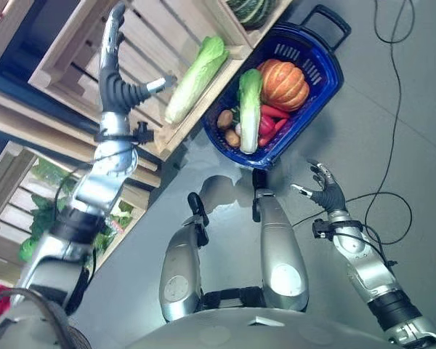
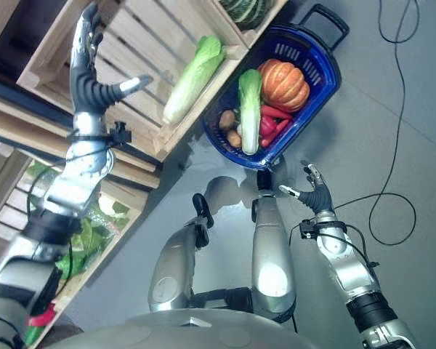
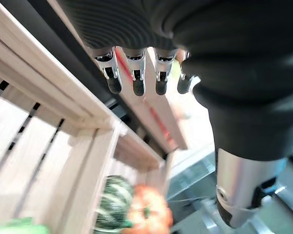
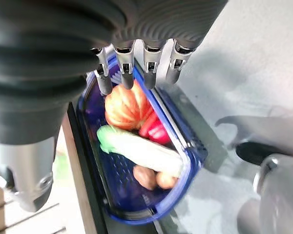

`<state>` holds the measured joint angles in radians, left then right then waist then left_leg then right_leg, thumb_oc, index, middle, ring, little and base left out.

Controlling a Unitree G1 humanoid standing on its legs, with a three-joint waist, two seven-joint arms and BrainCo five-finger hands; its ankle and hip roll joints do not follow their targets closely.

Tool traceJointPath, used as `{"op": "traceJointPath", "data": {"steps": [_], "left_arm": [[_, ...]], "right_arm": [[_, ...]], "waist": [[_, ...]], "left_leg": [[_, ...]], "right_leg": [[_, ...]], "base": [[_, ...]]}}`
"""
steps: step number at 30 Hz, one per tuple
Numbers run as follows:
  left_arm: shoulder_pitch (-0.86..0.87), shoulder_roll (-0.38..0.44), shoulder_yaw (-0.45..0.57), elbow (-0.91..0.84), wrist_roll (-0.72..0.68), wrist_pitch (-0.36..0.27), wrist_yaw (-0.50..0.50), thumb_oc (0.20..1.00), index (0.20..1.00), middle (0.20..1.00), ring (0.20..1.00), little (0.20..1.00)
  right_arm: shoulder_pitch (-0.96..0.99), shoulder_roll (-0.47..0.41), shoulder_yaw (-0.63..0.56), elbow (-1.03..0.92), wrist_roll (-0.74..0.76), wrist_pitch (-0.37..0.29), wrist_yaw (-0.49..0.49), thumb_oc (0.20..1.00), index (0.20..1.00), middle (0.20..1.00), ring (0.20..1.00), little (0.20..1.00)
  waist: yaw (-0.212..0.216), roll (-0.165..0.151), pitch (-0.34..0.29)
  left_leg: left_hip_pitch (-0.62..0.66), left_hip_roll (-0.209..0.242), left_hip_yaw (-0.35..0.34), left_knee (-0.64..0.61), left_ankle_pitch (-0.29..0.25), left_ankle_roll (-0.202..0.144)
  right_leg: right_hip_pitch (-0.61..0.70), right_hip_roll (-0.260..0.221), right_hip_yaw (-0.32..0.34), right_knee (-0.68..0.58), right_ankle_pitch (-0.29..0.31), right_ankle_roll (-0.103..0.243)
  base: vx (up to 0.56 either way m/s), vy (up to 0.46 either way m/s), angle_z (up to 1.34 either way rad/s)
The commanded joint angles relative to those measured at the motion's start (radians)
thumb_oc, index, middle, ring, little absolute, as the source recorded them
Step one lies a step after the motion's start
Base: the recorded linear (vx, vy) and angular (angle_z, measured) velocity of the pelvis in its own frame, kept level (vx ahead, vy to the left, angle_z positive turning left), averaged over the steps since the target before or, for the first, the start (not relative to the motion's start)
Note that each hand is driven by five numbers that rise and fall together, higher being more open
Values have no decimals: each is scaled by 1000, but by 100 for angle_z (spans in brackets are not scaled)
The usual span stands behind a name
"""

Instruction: Pick up fruits and vegetables into the basket

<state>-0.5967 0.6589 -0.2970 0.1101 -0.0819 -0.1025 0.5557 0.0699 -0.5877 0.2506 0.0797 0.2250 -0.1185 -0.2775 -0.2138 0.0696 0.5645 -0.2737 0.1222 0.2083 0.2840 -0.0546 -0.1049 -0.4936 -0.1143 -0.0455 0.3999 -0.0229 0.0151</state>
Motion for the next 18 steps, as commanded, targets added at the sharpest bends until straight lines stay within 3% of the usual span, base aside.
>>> {"op": "traceJointPath", "data": {"steps": [1,6,7,10,18], "left_arm": [[-53,65,-3,31,-12,82,75,1000,1000,1000,1000,1000],[-201,44,-65,264,-65,144,124,1000,1000,1000,1000,1000],[-221,33,-74,313,-67,159,126,1000,1000,1000,1000,1000],[-280,12,-105,452,-62,199,144,1000,1000,1000,1000,1000],[-388,-10,-165,790,-118,316,75,1000,1000,1000,1000,1000]], "right_arm": [[43,-18,-4,-75,-23,2,16,1000,1000,1000,1000,1000],[35,-28,7,-76,-20,8,19,1000,1000,1000,1000,1000],[34,-28,8,-72,-18,6,22,1000,1000,1000,1000,1000],[26,-30,16,-70,-16,10,25,1000,1000,1000,1000,1000],[-32,-37,55,-40,-8,21,12,1000,1000,1000,1000,1000]], "waist": [[-48,-34,-44],[-92,-47,-44],[-101,-48,-44],[-123,-53,-44],[-167,-56,-44]], "left_leg": [[-82,4,30,24,20,61],[-96,20,57,33,17,56],[-86,18,50,44,-15,47],[-95,25,65,52,-18,45],[-122,37,97,72,-26,32]], "right_leg": [[-4,12,13,55,-96,54],[-33,26,39,61,-94,50],[-26,27,49,75,-125,58],[-42,34,60,75,-123,55],[-82,43,81,76,-119,51]], "base": [[23,54,-20],[14,20,-17],[76,41,-25],[19,21,-14],[-6,21,-8]]}}
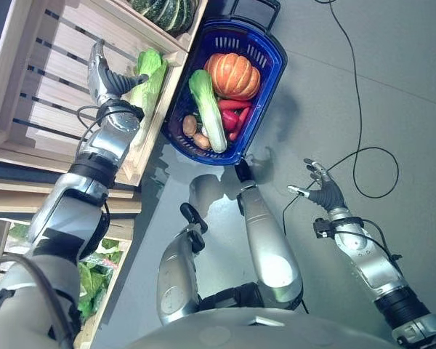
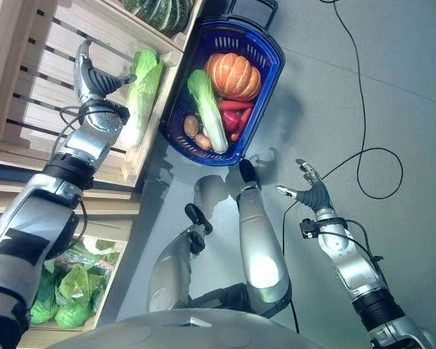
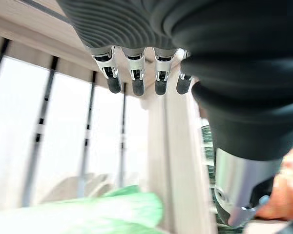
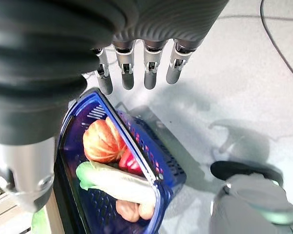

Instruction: Pick up fruits and vegetables into the basket

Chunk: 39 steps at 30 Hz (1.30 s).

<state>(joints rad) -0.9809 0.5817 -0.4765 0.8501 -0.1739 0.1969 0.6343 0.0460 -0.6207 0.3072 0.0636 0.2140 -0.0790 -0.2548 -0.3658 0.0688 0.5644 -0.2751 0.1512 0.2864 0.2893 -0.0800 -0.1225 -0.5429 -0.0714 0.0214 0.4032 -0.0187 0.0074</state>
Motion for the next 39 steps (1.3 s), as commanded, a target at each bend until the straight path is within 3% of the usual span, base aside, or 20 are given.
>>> {"op": "traceJointPath", "data": {"steps": [1,14,35,39], "left_arm": [[-7,65,13,71,-28,25,-11,1000,1000,1000,1000,1000],[21,59,28,247,-70,92,-10,1000,1000,1000,1000,1000],[55,32,110,317,-289,17,-150,1000,1000,1000,1000,1000],[63,22,110,310,-275,15,-126,1000,1000,1000,1000,1000]], "right_arm": [[-12,-5,0,-22,3,-17,-13,1000,1000,1000,1000,1000],[-46,-12,13,-23,37,10,-64,1000,1000,1000,1000,1000],[-70,-16,7,-18,99,41,-85,1000,1000,1000,1000,1000],[-72,-15,4,-15,101,40,-84,1000,1000,1000,1000,1000]], "waist": [[-17,-55,-44],[-24,-69,-44],[-22,-77,-44],[-24,-77,-44]], "left_leg": [[-123,8,21,68,-2,49],[-184,12,40,92,-9,44],[-293,15,39,153,-36,48],[-303,15,39,163,-43,50]], "right_leg": [[-36,0,15,72,-124,59],[-97,8,11,71,-118,49],[-204,24,18,105,-120,36],[-215,26,20,109,-120,34]], "base": [[-6,27,-5],[-3,10,-3],[1,1,0],[0,0,0]]}}
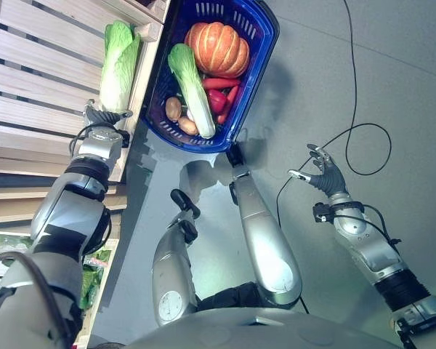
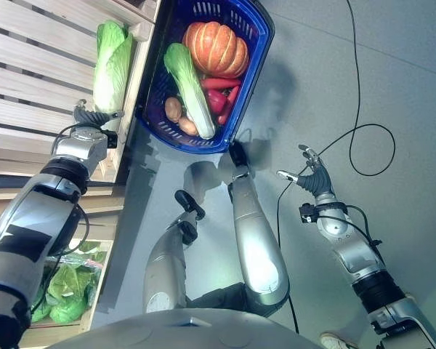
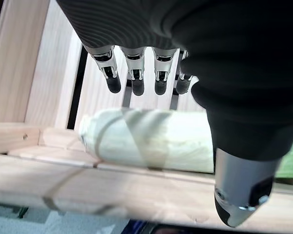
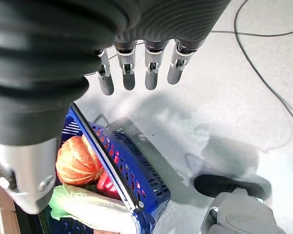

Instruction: Pick up fruits and vegetables into the basket

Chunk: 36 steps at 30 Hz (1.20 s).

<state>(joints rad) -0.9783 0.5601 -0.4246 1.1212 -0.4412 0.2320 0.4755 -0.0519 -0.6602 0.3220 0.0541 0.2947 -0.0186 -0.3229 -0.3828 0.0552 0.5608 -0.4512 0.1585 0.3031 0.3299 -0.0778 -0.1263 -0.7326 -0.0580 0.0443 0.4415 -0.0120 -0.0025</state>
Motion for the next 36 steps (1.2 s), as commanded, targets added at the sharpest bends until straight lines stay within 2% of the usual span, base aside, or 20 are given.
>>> {"op": "traceJointPath", "data": {"steps": [1,13,19,28,34,35,36], "left_arm": [[57,42,59,44,-12,-19,36,1000,1000,1000,1000,1000],[-8,65,36,97,30,27,89,1000,1000,1000,1000,1000],[-32,69,23,112,34,65,150,1000,1000,1000,1000,1000],[-41,65,23,130,28,71,174,1000,1000,1000,1000,1000],[-35,59,29,125,7,41,158,1000,1000,1000,1000,1000],[-35,58,32,122,-12,24,150,1000,1000,1000,1000,1000],[-31,52,41,113,-43,-20,105,1000,1000,1000,1000,1000]], "right_arm": [[24,23,-10,-4,22,-20,-18,1000,1000,1000,1000,1000],[8,22,1,29,68,-36,-28,1000,1000,1000,1000,1000],[0,24,7,45,84,-46,-33,1000,1000,1000,1000,1000],[-10,26,15,56,114,-58,-37,1000,1000,1000,1000,1000],[-16,25,15,53,120,-60,-45,1000,1000,1000,1000,1000],[-16,25,14,52,119,-59,-46,1000,1000,1000,1000,1000],[-18,25,15,52,119,-57,-47,1000,1000,1000,1000,1000]], "waist": [[-8,-65,-41],[-12,-75,-41],[-11,-76,-41],[-4,-78,-41],[1,-77,-41],[1,-77,-41],[1,-77,-41]], "left_leg": [[-130,10,23,126,-46,54],[-175,14,19,149,-57,53],[-202,11,14,159,-61,52],[-232,7,5,169,-68,52],[-248,7,2,172,-70,53],[-251,6,1,173,-71,53],[-254,6,0,174,-73,53]], "right_leg": [[-29,12,-1,73,-126,44],[-69,15,4,72,-112,43],[-96,16,6,75,-105,43],[-123,15,2,84,-106,43],[-141,13,-2,88,-105,44],[-142,13,-1,87,-105,44],[-145,13,1,87,-105,44]], "base": [[32,15,0],[3,2,0],[0,0,0],[3,0,1],[0,0,0],[0,0,0],[0,0,0]]}}
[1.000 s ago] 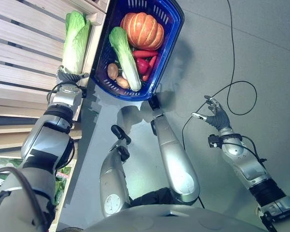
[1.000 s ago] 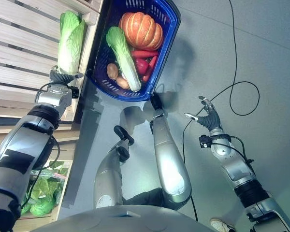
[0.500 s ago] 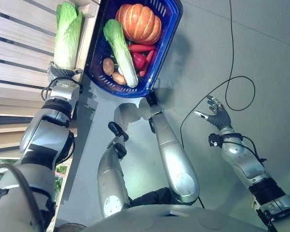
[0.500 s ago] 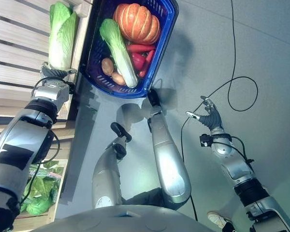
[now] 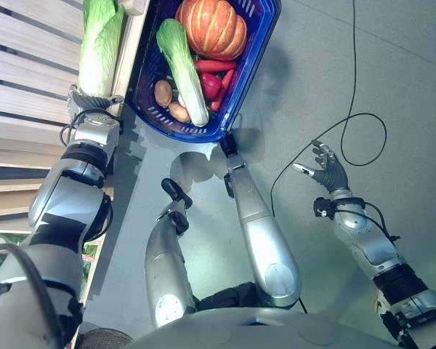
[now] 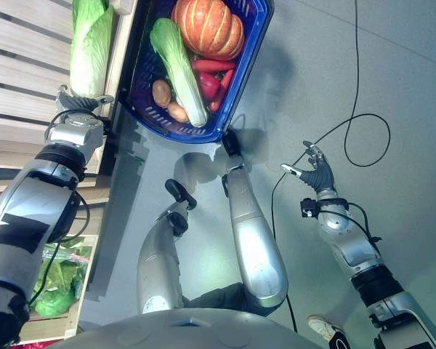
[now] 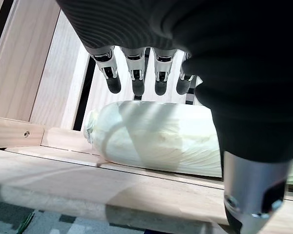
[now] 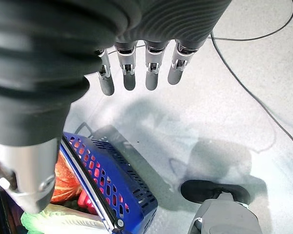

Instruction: Pick up fruits and vegetables into the basket

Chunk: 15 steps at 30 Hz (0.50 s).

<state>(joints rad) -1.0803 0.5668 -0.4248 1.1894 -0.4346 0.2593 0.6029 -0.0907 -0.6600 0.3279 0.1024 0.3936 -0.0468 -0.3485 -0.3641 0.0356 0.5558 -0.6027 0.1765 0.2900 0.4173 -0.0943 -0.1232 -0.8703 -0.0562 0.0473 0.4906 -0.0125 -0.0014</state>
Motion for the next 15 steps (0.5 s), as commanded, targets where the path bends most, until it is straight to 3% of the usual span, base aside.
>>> {"op": "traceJointPath", "data": {"steps": [1,8,15], "left_arm": [[71,45,43,42,-56,-63,-45,1000,1000,1000,1000,1000],[131,19,78,-66,-132,-232,-176,1000,1000,1000,1000,1000],[133,15,110,-63,-184,-218,-184,1000,1000,1000,1000,1000]], "right_arm": [[20,26,8,5,19,-28,-21,1000,1000,1000,1000,1000],[44,38,-13,-14,-8,-24,-16,1000,1000,1000,1000,1000],[41,56,-12,0,5,-27,-14,1000,1000,1000,1000,1000]], "waist": [[-17,-58,-36],[-8,-51,-36],[3,-59,-36]], "left_leg": [[-102,-12,13,86,-57,51],[-99,-18,12,81,-59,56],[-104,-18,5,84,-57,61]], "right_leg": [[-8,12,-1,37,-105,43],[-6,9,-4,38,-105,46],[-2,2,-18,31,-97,48]], "base": [[0,0,0],[-1,26,3],[-12,-21,3]]}}
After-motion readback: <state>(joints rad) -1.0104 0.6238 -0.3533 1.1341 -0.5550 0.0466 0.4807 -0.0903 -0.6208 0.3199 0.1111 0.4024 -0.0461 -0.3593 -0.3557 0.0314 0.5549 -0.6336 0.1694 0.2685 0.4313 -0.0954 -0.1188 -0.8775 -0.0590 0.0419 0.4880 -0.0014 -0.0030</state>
